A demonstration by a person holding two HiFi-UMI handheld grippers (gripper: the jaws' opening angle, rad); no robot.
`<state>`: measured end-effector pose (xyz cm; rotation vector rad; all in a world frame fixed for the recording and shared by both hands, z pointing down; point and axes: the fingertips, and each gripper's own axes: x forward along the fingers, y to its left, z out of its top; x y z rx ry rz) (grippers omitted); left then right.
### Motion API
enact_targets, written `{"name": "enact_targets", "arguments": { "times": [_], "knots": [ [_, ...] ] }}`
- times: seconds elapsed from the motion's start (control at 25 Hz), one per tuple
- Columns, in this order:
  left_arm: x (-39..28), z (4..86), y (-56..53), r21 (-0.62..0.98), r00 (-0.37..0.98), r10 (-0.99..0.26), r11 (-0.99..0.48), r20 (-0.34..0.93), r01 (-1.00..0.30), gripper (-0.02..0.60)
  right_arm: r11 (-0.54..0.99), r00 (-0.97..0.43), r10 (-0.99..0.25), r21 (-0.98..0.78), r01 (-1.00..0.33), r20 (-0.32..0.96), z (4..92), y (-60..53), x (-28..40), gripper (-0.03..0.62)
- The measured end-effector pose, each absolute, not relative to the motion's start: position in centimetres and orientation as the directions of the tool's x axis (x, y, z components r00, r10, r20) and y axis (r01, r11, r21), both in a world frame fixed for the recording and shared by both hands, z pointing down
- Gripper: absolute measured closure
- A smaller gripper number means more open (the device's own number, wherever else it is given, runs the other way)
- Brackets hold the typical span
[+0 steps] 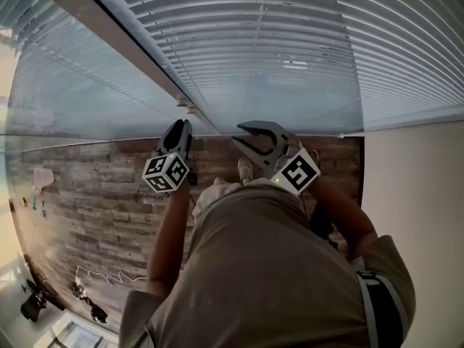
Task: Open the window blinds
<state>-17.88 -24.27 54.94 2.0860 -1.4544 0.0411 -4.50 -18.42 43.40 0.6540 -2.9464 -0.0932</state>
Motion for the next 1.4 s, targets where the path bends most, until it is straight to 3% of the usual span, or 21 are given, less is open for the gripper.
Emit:
{"name": "enact_targets", "arguments": {
  "times": [0.28,0.48,0.88,1.4],
  "knots": [
    [-17.1,59.3,-26.1,0.48,0.363,-0.844,-0.147,0.395,-0.865,0.43,0.927,-0.92,-0.375,0.051,-0.372,0.11,45.7,-20.1,-3.4,0.507],
    [-16.8,60.5,-26.9,0.322,0.291,-0.851,-0.154,0.437,-0.934,0.426,0.941,-0.932,-0.338,0.054,-0.334,0.132,46.5,-20.4,-2.9,0.507],
    [-16.4,63.4,-27.5,0.154,0.219,-0.849,-0.164,0.482,-0.974,0.445,0.917,-0.911,-0.4,0.045,-0.397,0.102,47.3,-21.7,-1.2,0.507],
    [-16.4,63.4,-27.4,0.493,0.389,-0.812,-0.146,0.436,-0.858,0.448,0.886,-0.882,-0.464,0.058,-0.461,0.076,46.3,-22.9,-0.5,0.507]
  ]
}}
